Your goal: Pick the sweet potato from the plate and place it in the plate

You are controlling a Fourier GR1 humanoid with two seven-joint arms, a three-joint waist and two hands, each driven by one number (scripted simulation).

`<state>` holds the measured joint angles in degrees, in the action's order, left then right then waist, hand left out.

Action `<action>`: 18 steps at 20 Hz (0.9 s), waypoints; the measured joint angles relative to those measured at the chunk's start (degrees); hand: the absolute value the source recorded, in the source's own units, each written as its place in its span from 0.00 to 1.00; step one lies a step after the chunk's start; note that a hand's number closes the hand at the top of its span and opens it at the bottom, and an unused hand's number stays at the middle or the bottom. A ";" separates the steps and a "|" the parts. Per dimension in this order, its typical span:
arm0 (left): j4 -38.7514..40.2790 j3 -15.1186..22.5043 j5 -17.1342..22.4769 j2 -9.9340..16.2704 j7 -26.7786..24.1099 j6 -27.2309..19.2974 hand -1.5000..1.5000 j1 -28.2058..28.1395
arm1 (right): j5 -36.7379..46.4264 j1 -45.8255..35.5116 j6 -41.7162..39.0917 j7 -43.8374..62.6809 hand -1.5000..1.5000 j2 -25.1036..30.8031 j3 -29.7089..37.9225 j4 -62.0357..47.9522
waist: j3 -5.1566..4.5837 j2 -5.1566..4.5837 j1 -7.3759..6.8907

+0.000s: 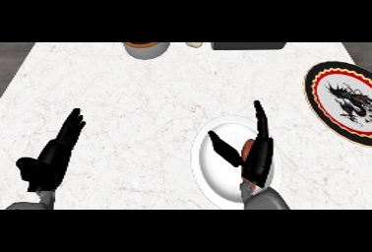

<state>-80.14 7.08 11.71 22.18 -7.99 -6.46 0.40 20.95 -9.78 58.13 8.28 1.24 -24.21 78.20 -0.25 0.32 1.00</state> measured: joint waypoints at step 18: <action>2.35 -1.54 0.11 -0.49 -0.77 1.68 0.50 0.66 | 36.28 13.45 -33.79 47.28 0.00 1.38 -4.01 22.08 | -0.01 0.08 0.12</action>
<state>-77.79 5.54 11.82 21.68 -8.76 -4.77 1.06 57.23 3.67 24.34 55.56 2.62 -28.22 100.29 -0.27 0.40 1.12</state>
